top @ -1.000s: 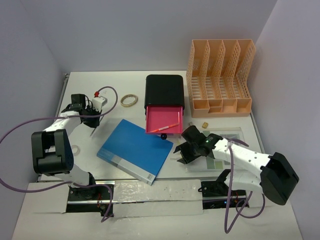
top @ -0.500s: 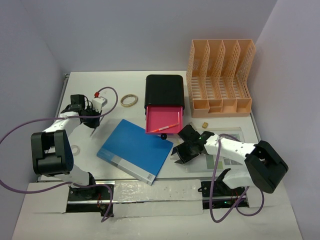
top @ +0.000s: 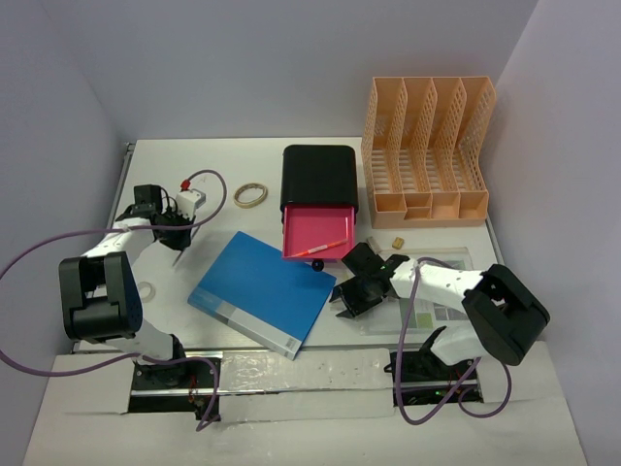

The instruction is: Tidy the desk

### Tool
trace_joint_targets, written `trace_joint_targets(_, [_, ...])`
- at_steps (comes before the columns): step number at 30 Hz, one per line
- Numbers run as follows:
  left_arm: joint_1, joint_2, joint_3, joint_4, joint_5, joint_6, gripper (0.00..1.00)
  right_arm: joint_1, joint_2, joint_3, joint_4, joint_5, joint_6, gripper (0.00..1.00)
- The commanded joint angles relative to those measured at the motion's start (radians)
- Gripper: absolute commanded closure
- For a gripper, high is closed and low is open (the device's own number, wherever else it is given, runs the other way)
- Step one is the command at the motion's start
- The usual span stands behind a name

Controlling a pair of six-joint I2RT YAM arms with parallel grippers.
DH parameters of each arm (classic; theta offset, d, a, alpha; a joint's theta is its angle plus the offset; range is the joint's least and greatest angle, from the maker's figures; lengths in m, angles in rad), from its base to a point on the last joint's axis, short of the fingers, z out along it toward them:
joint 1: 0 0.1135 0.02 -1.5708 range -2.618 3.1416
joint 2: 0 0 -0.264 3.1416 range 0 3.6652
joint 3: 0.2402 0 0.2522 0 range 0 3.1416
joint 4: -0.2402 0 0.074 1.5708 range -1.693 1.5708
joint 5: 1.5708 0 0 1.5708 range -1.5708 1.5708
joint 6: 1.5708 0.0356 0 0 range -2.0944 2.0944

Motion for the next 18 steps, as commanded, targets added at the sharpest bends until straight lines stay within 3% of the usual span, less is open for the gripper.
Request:
trace_joint_targets(1, [0.016, -0.037, 0.007, 0.010, 0.039, 0.018, 1.00, -0.004, -0.005, 0.003, -0.038, 0.038, 0.011, 0.53])
trace_joint_targets(9, [0.034, -0.059, 0.002, 0.006, 0.049, 0.026, 1.00, -0.005, -0.001, 0.005, -0.090, 0.074, 0.003, 0.54])
trace_joint_targets(18, [0.058, -0.058, 0.004, 0.007, 0.058, 0.038, 1.00, 0.002, 0.022, 0.030, -0.129, 0.114, -0.014, 0.73])
